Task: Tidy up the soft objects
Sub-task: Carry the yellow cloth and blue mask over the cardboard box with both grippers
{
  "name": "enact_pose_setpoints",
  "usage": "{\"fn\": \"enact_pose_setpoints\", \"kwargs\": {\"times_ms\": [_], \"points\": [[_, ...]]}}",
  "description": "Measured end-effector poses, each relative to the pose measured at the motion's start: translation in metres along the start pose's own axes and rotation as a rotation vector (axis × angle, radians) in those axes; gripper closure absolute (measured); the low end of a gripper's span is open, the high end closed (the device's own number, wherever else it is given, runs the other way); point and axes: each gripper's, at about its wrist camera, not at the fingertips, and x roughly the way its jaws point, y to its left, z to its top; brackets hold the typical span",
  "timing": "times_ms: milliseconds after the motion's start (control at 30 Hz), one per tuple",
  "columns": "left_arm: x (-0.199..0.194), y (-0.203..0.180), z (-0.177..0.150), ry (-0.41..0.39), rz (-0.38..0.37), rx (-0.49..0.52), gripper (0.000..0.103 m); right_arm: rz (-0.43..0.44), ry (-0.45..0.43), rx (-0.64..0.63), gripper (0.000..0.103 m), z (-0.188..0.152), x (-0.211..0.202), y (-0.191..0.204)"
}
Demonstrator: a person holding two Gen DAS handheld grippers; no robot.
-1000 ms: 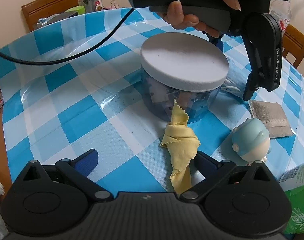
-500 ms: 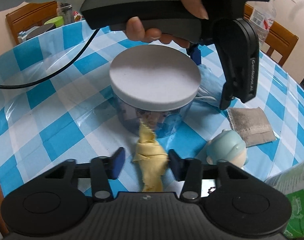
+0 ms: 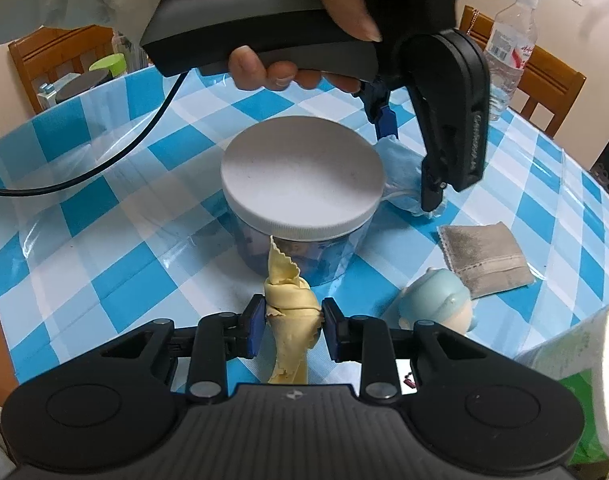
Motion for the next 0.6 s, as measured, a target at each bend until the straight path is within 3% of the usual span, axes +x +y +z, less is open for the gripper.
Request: {"fn": "enact_pose_setpoints", "kwargs": {"times_ms": [600], "points": [[-0.063, -0.012, -0.003, -0.111, 0.022, 0.068, 0.059, -0.060, -0.034, 0.087, 0.068, -0.011, -0.053, -0.009]]}}
